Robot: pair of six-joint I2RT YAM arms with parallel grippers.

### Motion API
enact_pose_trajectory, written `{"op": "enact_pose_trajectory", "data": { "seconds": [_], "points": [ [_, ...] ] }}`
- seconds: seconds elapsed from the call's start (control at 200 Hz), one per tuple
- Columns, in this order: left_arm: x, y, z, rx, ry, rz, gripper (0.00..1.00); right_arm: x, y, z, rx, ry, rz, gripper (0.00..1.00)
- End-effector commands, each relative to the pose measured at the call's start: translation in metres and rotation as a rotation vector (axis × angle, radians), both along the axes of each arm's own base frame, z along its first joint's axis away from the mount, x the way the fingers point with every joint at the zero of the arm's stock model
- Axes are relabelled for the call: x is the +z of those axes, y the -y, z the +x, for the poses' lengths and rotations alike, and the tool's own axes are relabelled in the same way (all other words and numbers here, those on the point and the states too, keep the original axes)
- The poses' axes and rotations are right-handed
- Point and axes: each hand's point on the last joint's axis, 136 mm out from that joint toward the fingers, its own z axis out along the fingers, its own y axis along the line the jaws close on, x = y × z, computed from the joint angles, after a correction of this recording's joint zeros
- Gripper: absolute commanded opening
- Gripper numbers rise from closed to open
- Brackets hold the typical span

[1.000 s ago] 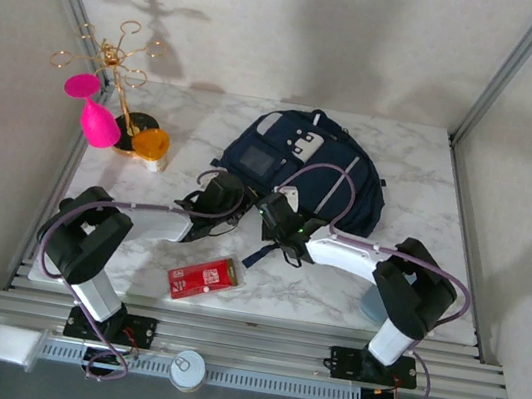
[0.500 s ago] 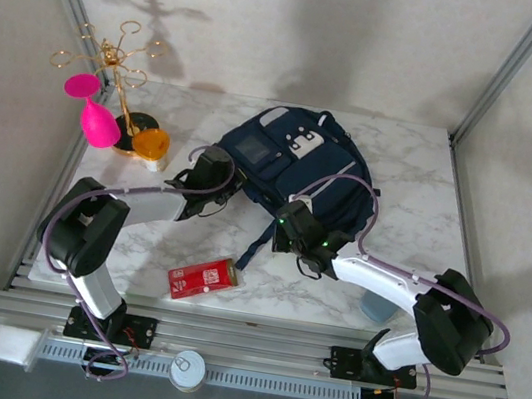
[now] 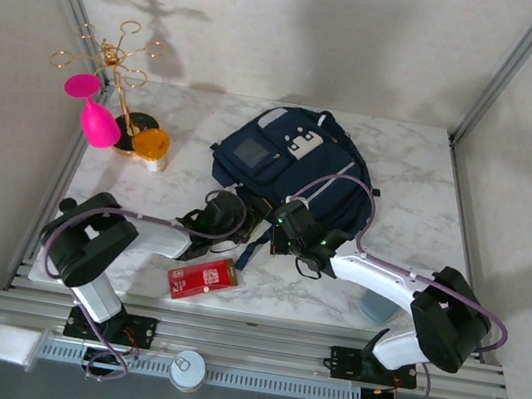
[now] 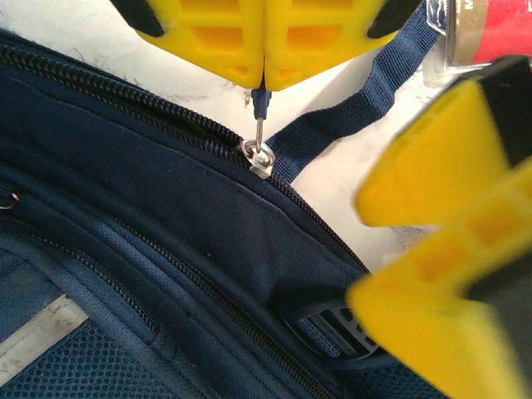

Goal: Pack the student bag
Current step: Zip the student bag at the center of the table.

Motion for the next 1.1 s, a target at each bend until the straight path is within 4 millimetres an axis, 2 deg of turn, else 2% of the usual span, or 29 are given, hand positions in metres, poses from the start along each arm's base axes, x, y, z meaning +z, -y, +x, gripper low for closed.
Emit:
{"op": "enact_pose_trajectory", "data": {
  "seconds": [0.0, 0.07, 0.165, 0.225, 0.29, 0.451, 0.511, 0.561, 0.611, 0.686, 0.896, 0.971, 1.001, 1.036, 1.096],
  "points": [
    [0.008, 0.013, 0.020, 0.083, 0.014, -0.065, 0.57, 0.005, -0.007, -0.002, 0.021, -0.003, 0.024, 0.00],
    [0.001, 0.008, 0.031, 0.118, 0.027, 0.043, 0.51, 0.002, -0.004, -0.003, 0.009, -0.011, 0.013, 0.00],
    [-0.001, -0.002, 0.042, 0.145, 0.044, 0.127, 0.31, -0.001, 0.005, -0.005, -0.018, -0.024, -0.010, 0.00],
    [0.002, -0.015, 0.050, 0.174, 0.060, 0.165, 0.12, -0.002, 0.015, -0.007, -0.047, -0.028, -0.038, 0.00],
    [0.007, -0.036, 0.061, 0.200, 0.077, 0.225, 0.00, -0.003, 0.029, -0.011, -0.076, -0.031, -0.067, 0.00],
    [0.012, -0.088, 0.096, 0.217, 0.113, 0.348, 0.00, -0.004, 0.070, -0.026, -0.161, -0.072, -0.111, 0.00],
    [0.017, -0.097, 0.112, 0.185, 0.129, 0.363, 0.00, -0.005, 0.088, -0.031, -0.207, -0.078, -0.139, 0.00],
    [0.022, -0.097, 0.124, 0.154, 0.146, 0.358, 0.00, -0.004, 0.094, -0.033, -0.224, -0.072, -0.145, 0.00],
    [0.026, -0.095, 0.132, 0.129, 0.159, 0.343, 0.00, 0.001, 0.089, -0.031, -0.206, -0.059, -0.121, 0.00],
    [0.034, -0.088, 0.134, 0.094, 0.178, 0.325, 0.00, 0.011, 0.068, -0.025, -0.137, -0.040, -0.075, 0.00],
    [0.049, -0.074, 0.106, 0.083, 0.204, 0.267, 0.00, 0.037, 0.018, -0.003, -0.010, 0.016, 0.056, 0.00],
    [0.050, -0.067, 0.099, 0.068, 0.207, 0.255, 0.00, 0.048, -0.001, 0.003, 0.015, -0.003, 0.092, 0.09],
    [0.050, -0.065, 0.097, 0.063, 0.211, 0.260, 0.00, 0.049, -0.004, 0.005, 0.008, -0.015, 0.098, 0.18],
    [0.049, -0.066, 0.095, 0.066, 0.207, 0.279, 0.00, 0.049, -0.002, 0.009, -0.029, -0.021, 0.082, 0.27],
    [0.046, -0.068, 0.093, 0.068, 0.200, 0.300, 0.00, 0.047, 0.008, 0.015, -0.093, -0.018, 0.034, 0.31]
  ]
}}
